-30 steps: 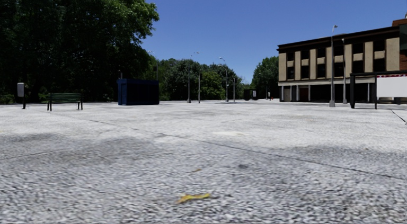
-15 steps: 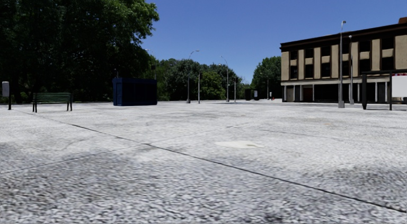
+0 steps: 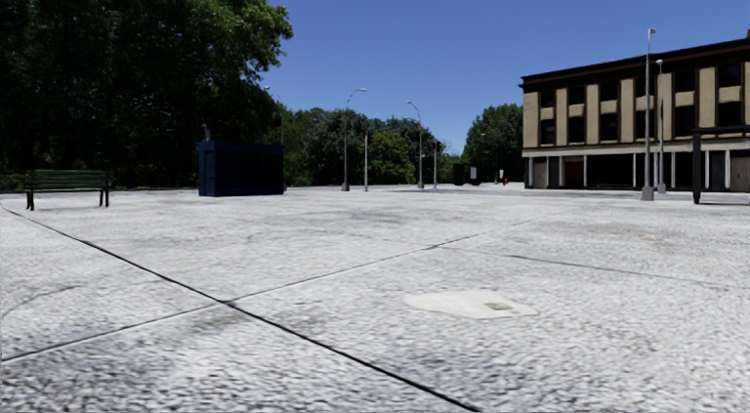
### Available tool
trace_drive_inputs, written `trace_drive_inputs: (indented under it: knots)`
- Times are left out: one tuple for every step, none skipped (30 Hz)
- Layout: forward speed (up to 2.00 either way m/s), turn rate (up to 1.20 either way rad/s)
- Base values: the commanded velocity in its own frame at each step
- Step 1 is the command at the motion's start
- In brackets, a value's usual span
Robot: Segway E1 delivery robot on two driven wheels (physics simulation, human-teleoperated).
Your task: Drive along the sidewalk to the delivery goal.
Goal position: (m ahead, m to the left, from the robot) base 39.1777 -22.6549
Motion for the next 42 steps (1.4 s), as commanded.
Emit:
trace_drive_inputs:
  knots:
    - [2.00, 0.00]
    - [2.00, 0.00]
    - [2.00, 0.00]
    - [2.00, 0.00]
    - [2.00, 0.00]
    - [2.00, 0.00]
    - [2.00, 0.00]
    - [2.00, 0.00]
    - [2.00, 0.00]
    - [2.00, 0.00]
    - [2.00, 0.00]
    - [2.00, 0.00]
    - [2.00, 0.00]
    - [2.00, 0.00]
    - [2.00, 0.00]
    - [2.00, 0.00]
    - [2.00, 0.00]
    - [2.00, 0.00]
    - [2.00, 0.00]
    - [2.00, 0.00]
    - [2.00, 0.00]
    - [2.00, 0.00]
    - [2.00, 0.00]
    - [2.00, 0.00]
    - [2.00, 0.00]
    - [2.00, 0.00]
    - [2.00, 0.00]
    - [2.00, 0.00]
    - [2.00, 0.00]
    - [2.00, 0.00]
    - [2.00, 0.00]
    - [2.00, 0.00]
    - [2.00, 0.00]
    - [2.00, 0.00]
    - [2.00, 0.00]
    - [2.00, 0.00]
    - [2.00, 0.00]
    - [2.00, 0.00]
    - [2.00, 0.00]
    - [2.00, 0.00]
    - [2.00, 0.00]
    - [2.00, 0.00]
